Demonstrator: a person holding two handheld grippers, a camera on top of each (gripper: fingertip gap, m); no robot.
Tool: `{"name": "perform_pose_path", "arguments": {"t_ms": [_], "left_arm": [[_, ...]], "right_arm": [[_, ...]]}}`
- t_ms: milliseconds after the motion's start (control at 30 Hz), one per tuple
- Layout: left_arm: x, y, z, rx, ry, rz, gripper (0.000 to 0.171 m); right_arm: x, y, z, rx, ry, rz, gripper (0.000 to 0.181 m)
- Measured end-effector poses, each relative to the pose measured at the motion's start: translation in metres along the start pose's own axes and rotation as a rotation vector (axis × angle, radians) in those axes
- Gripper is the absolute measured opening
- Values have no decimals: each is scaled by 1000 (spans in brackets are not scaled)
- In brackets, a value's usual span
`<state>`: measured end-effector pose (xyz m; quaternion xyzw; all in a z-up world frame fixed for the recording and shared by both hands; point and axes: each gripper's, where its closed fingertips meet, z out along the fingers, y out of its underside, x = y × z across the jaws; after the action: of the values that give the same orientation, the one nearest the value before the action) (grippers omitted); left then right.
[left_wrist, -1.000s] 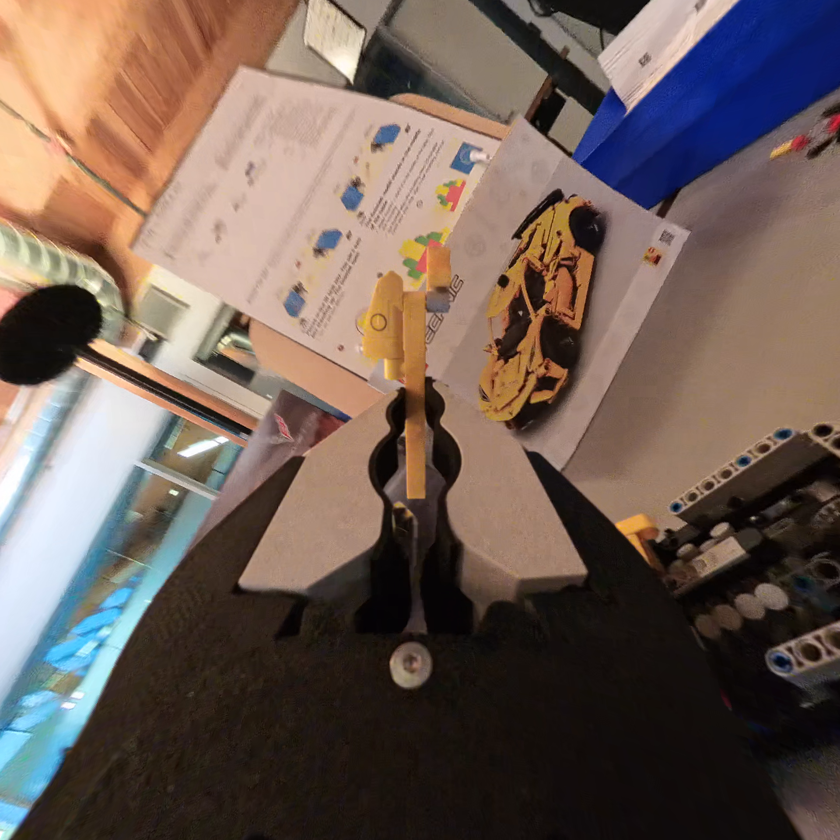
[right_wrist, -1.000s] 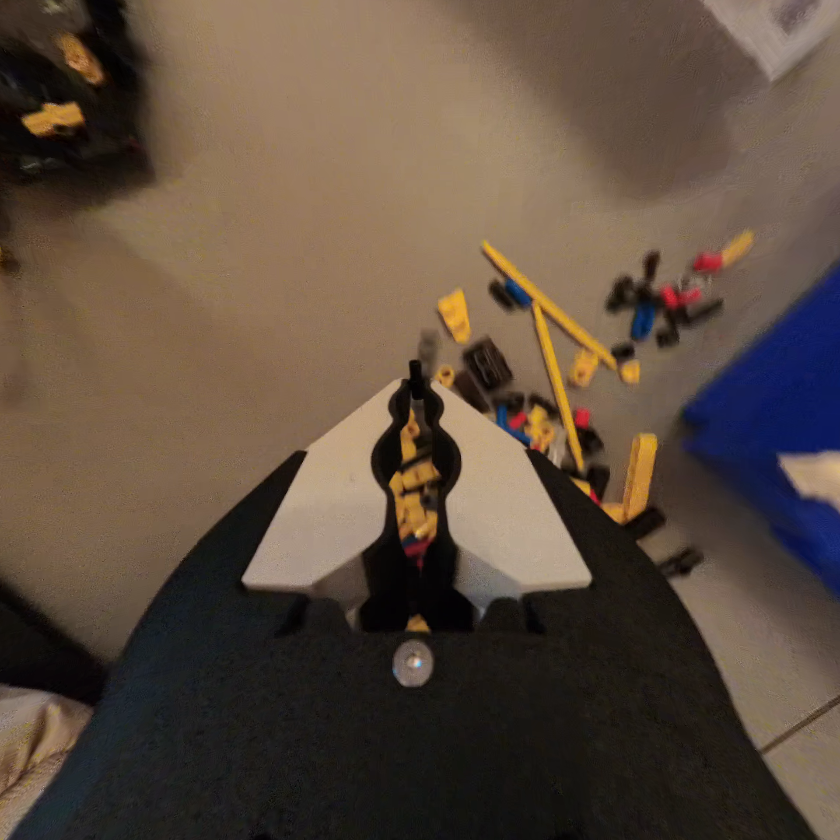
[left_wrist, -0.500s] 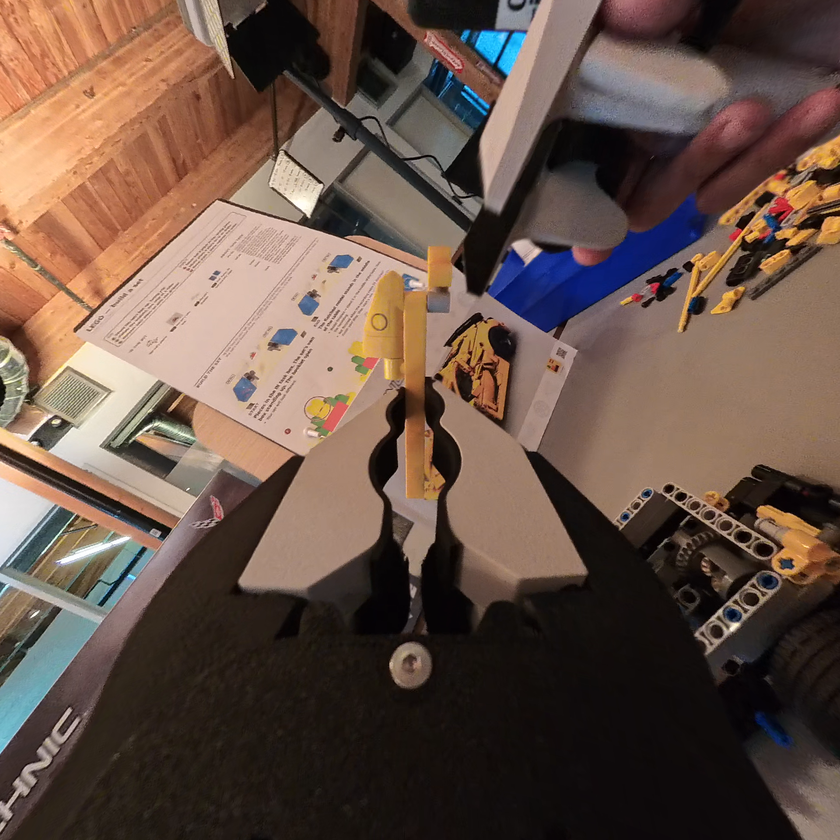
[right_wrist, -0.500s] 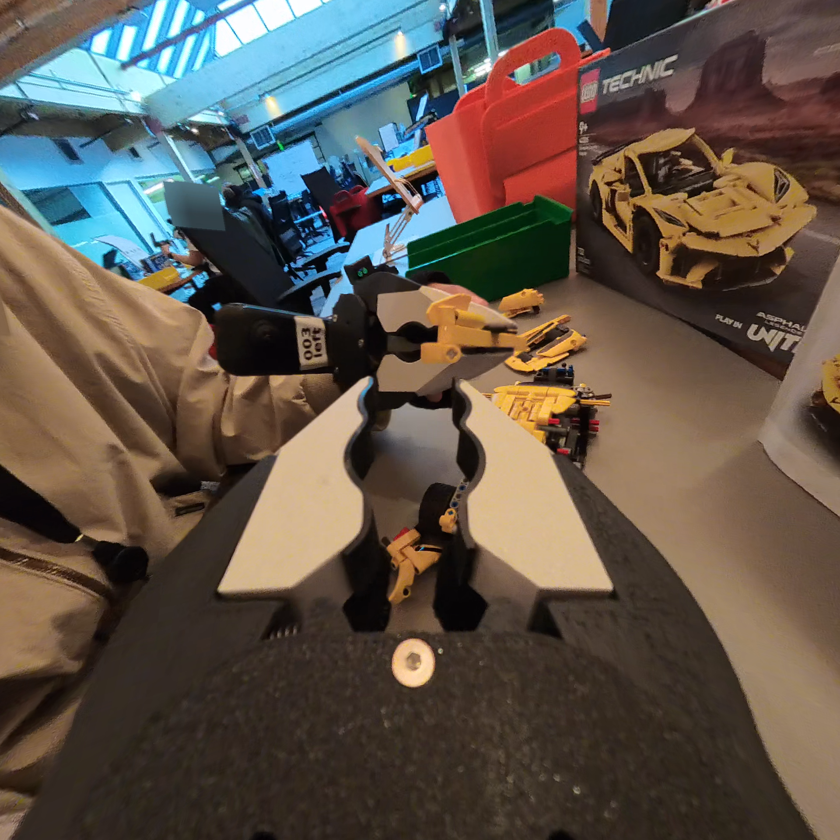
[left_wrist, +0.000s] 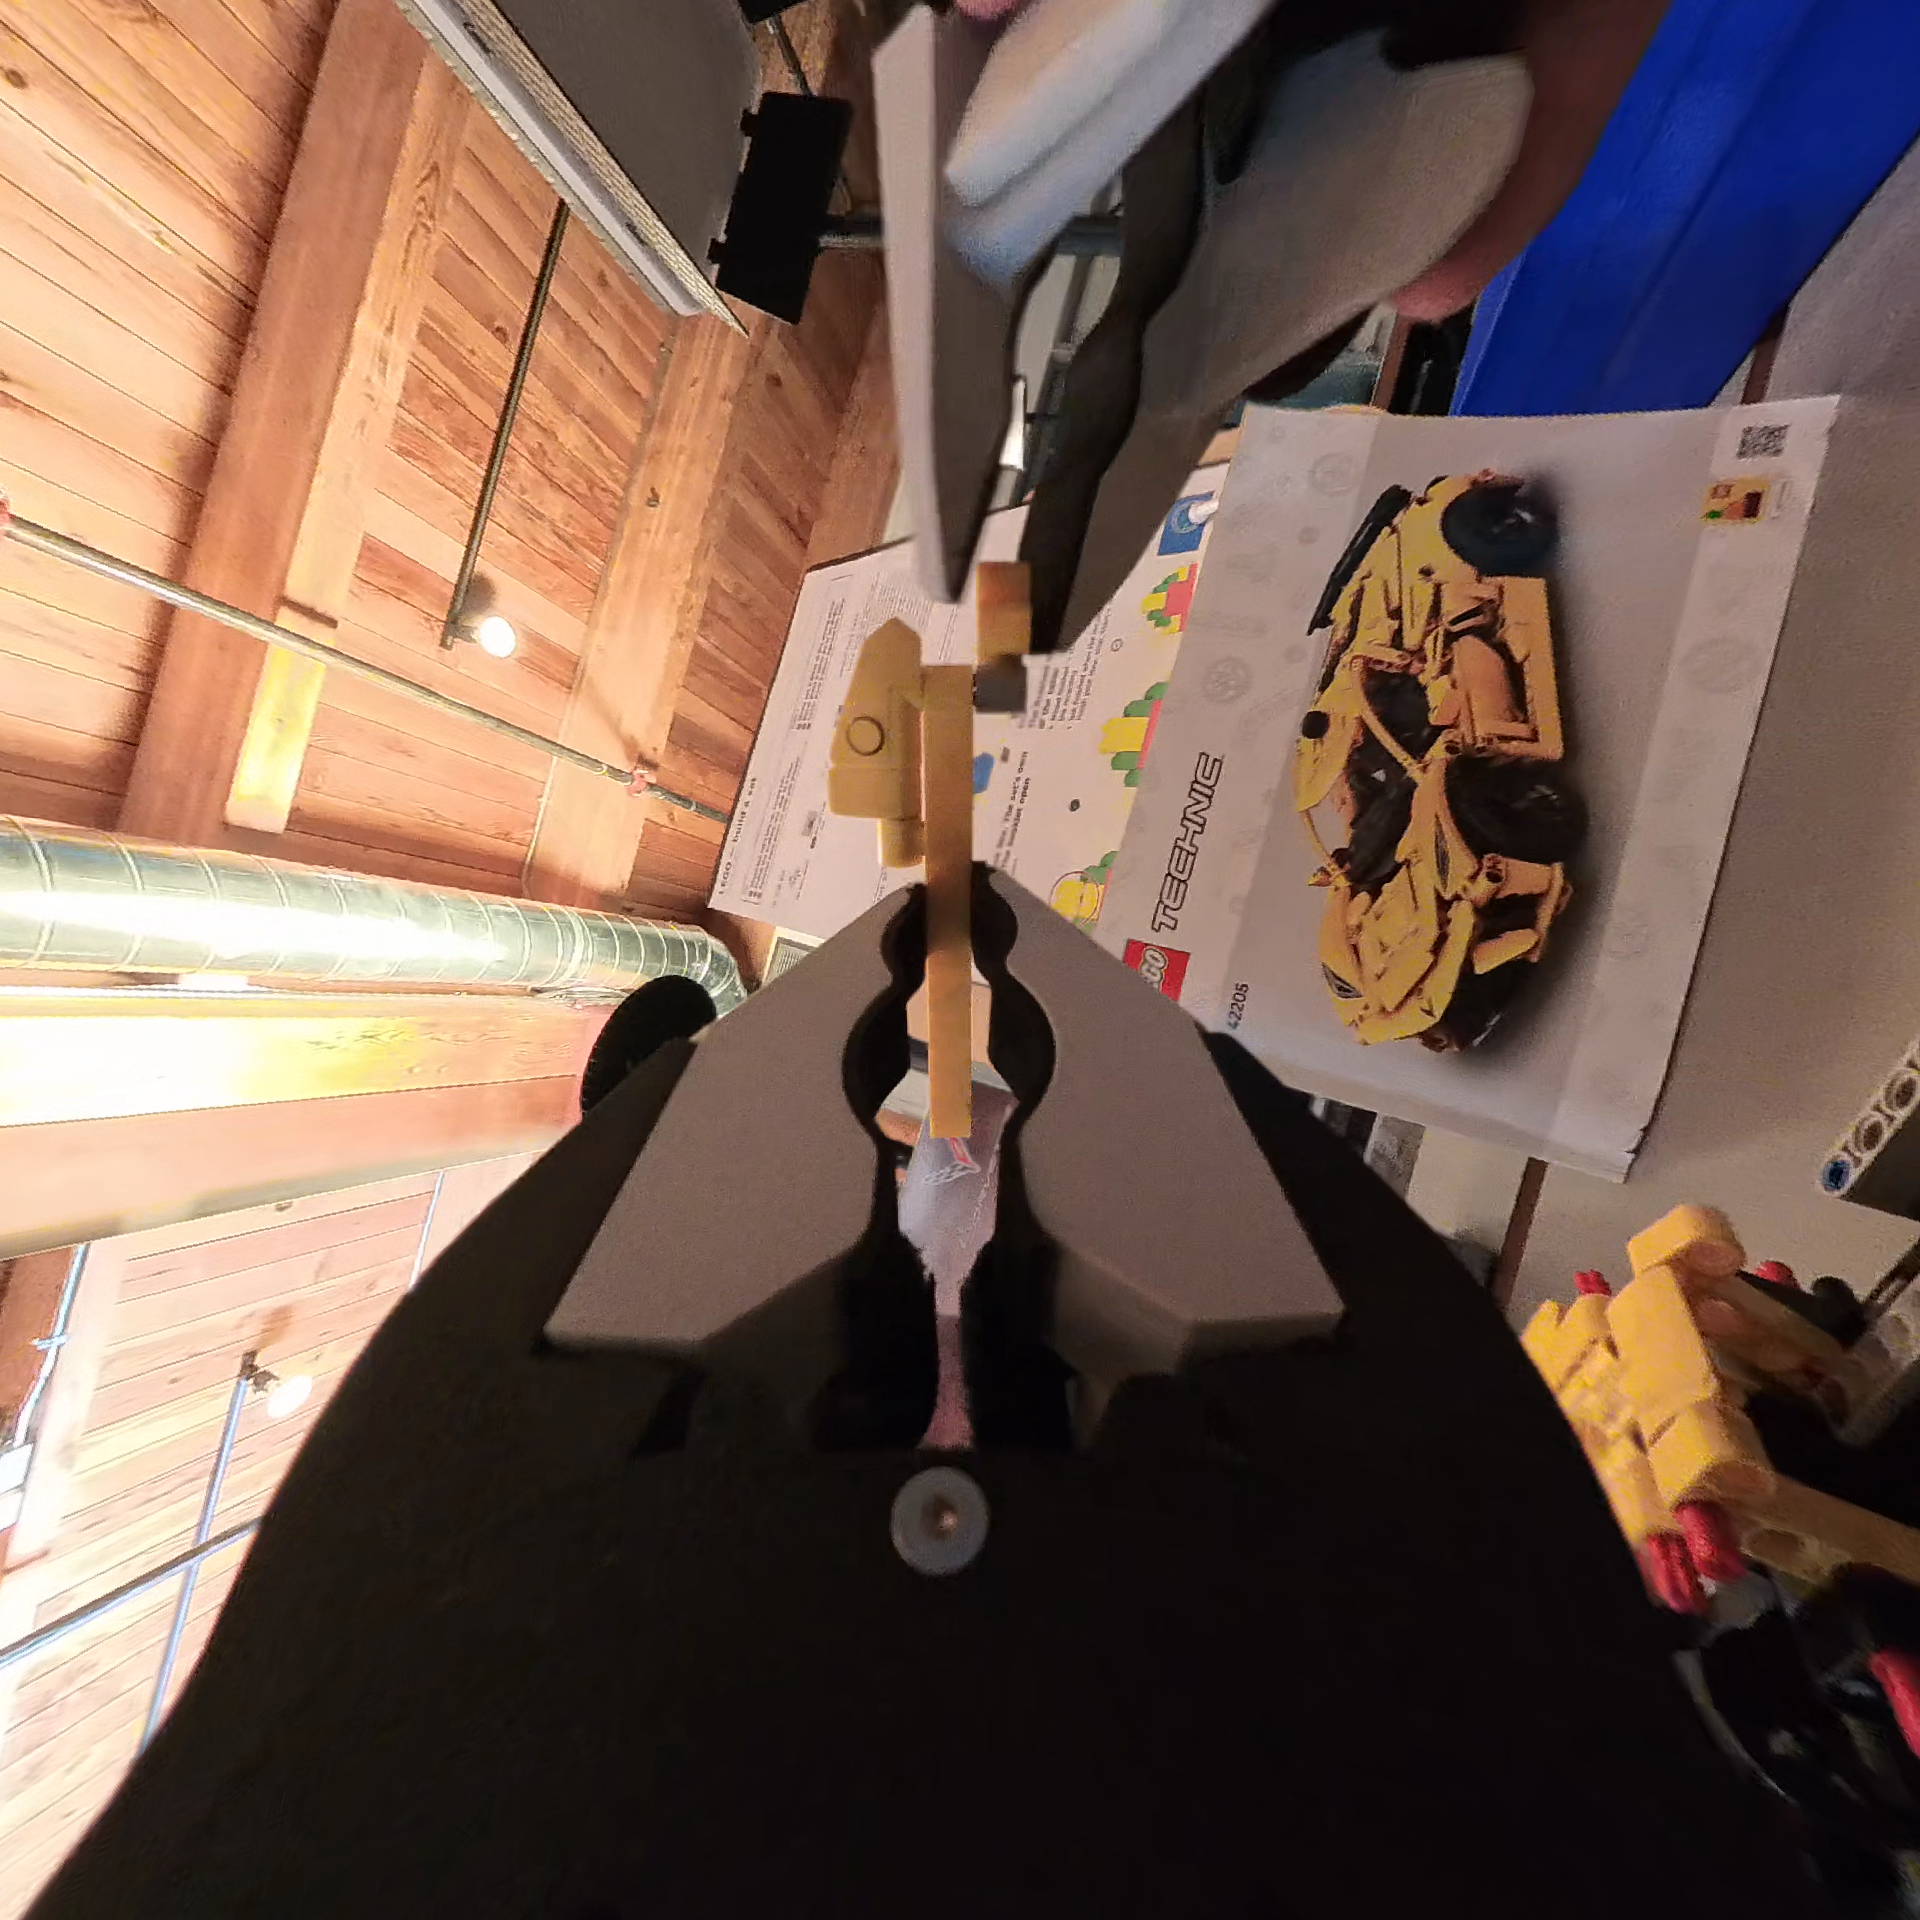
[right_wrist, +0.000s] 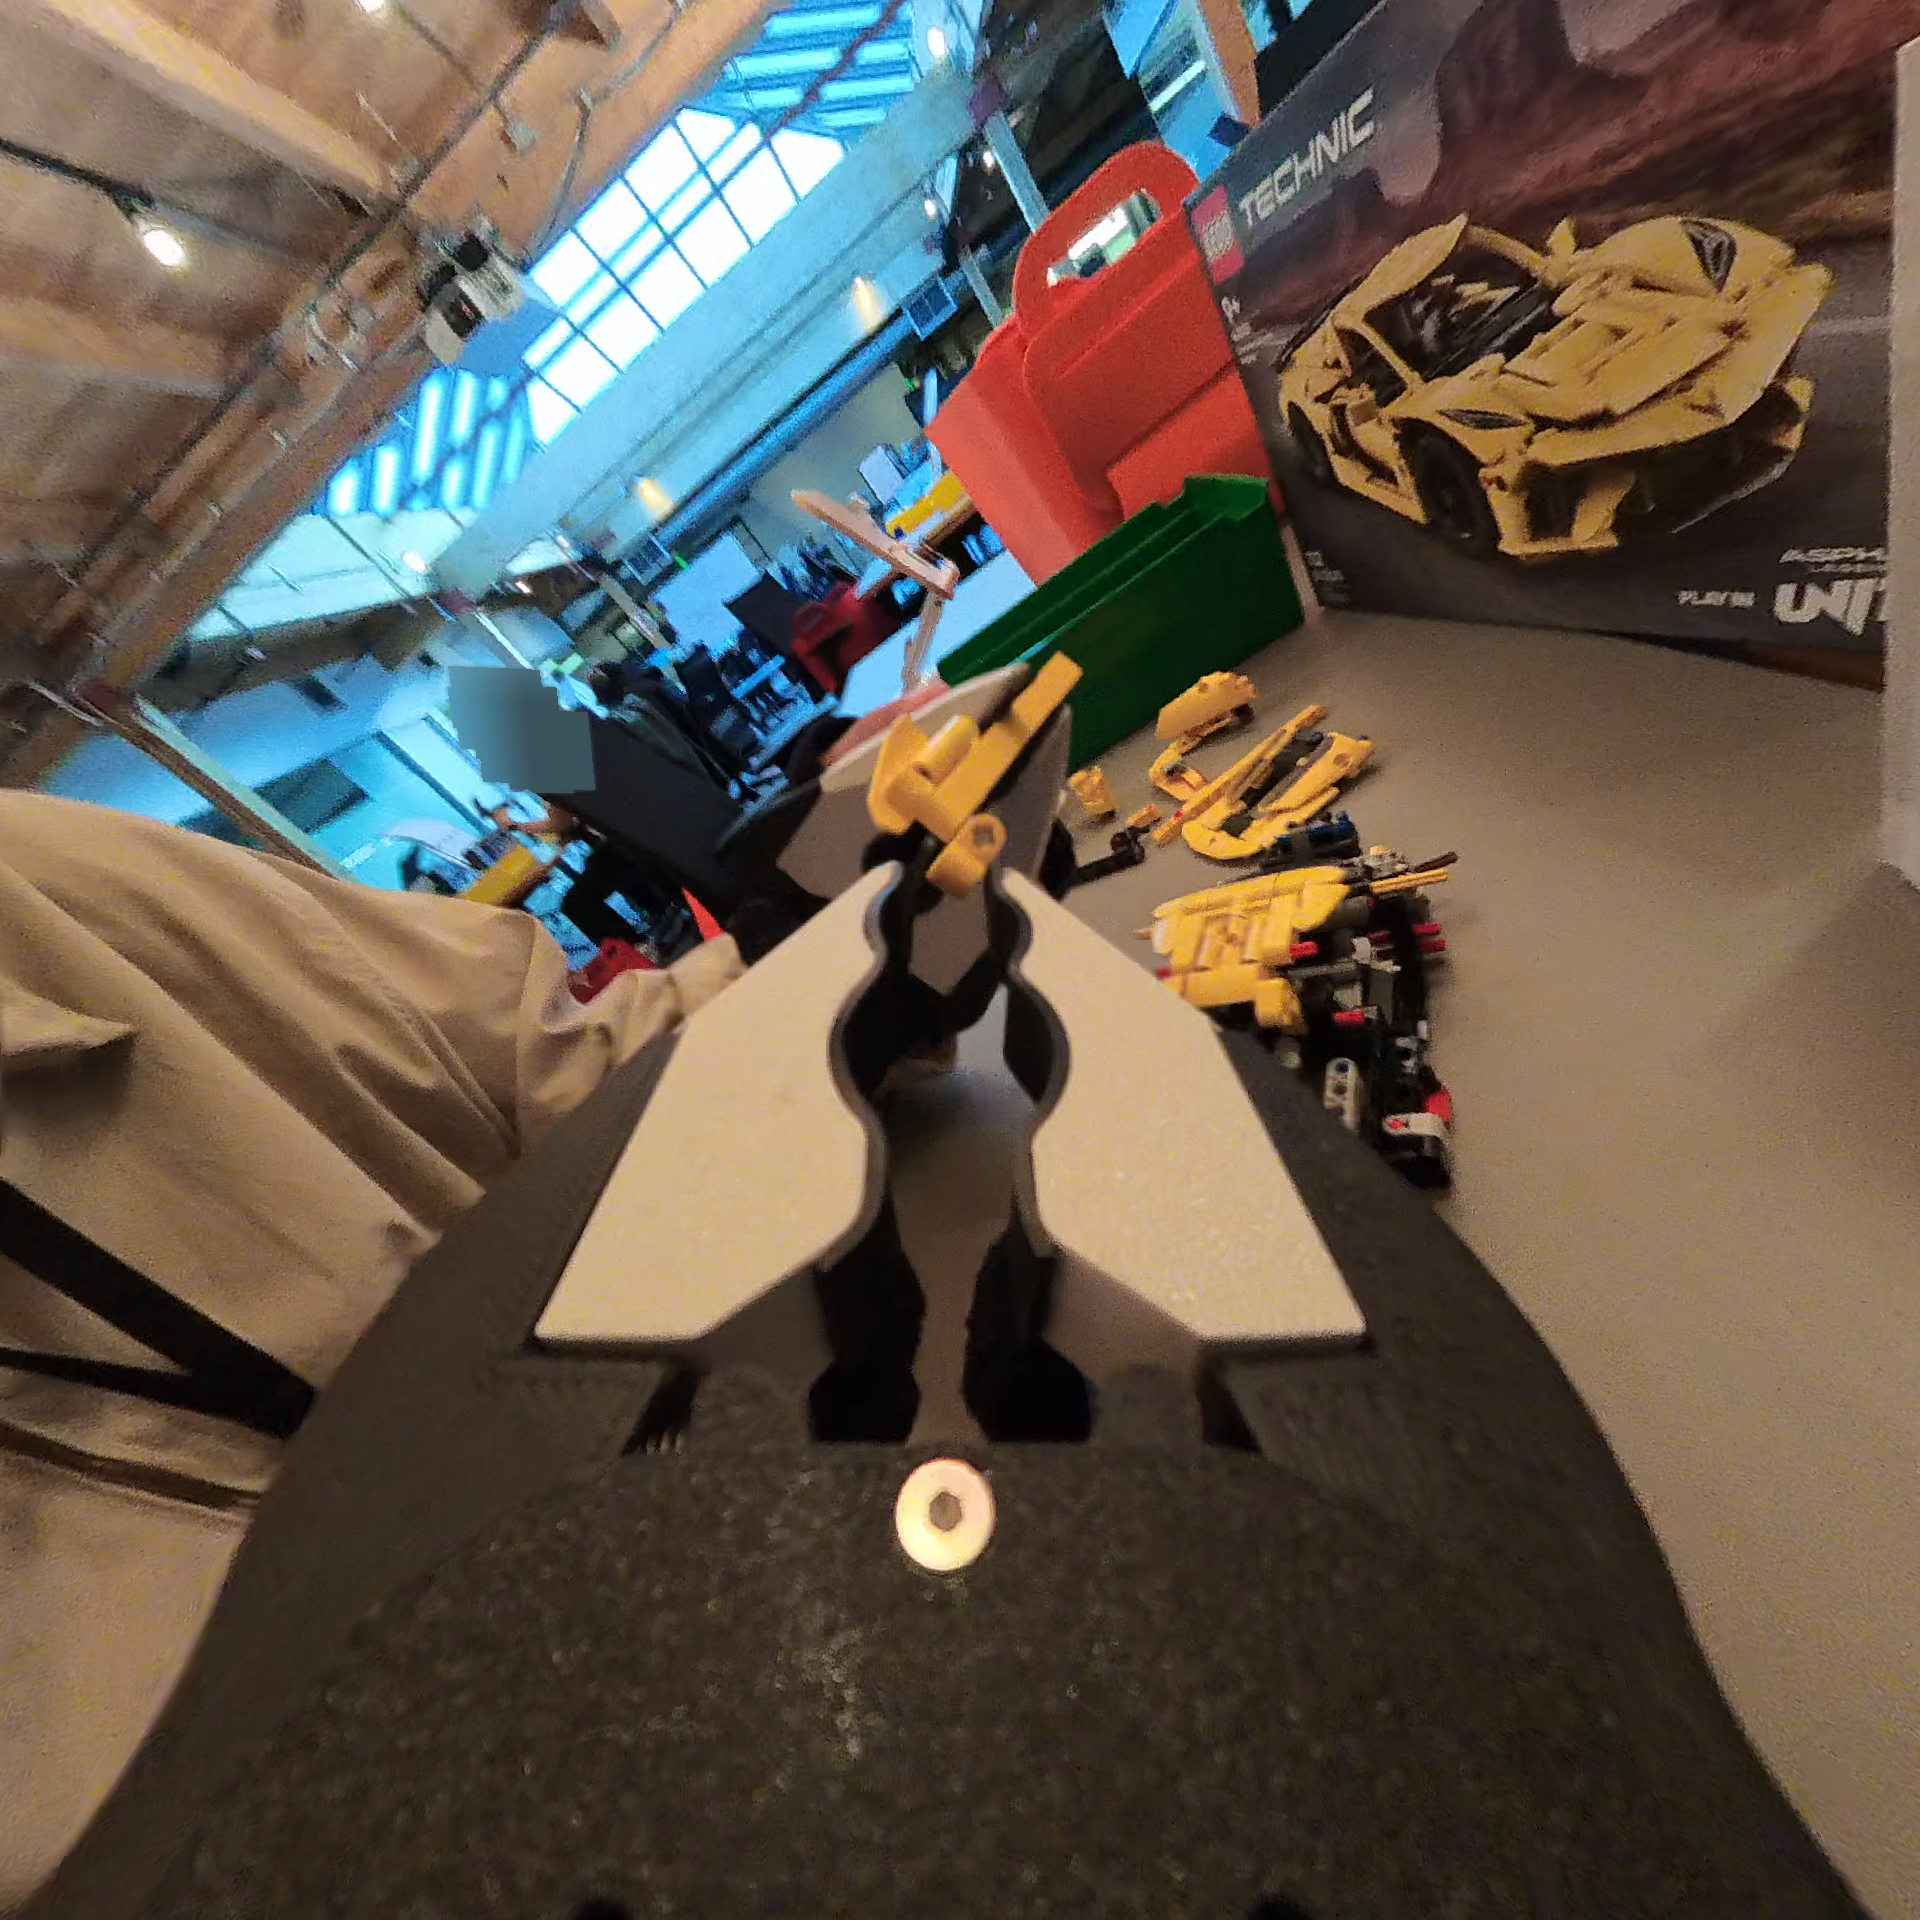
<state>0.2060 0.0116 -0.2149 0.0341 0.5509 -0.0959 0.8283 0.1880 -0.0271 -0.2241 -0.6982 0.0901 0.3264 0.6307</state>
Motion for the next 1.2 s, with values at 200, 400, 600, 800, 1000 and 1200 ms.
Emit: {"name": "perform_pose_path", "arguments": {"t_ms": [200, 400, 600, 800, 1000, 1200], "left_arm": [[-10, -2, -3, 27, -81, 121, 6], [-12, -3, -4, 36, -112, 138, 6], [-7, 1, -4, 37, -104, 162, 6], [-1, -2, -5, 55, -87, 209, 6], [14, -13, -2, 55, -7, 169, 6], [33, -21, 1, 45, 128, 51, 6]], "right_arm": [[-4, -2, 2, 8, 0, -3, 11], [-8, -4, 3, 38, -90, 116, 15], [1, -2, 6, 49, -108, 209, 8], [16, -8, 1, 108, -25, 274, 7], [32, -15, -11, 196, 24, 344, 5], [49, -13, -20, 204, 102, 329, 5]]}}
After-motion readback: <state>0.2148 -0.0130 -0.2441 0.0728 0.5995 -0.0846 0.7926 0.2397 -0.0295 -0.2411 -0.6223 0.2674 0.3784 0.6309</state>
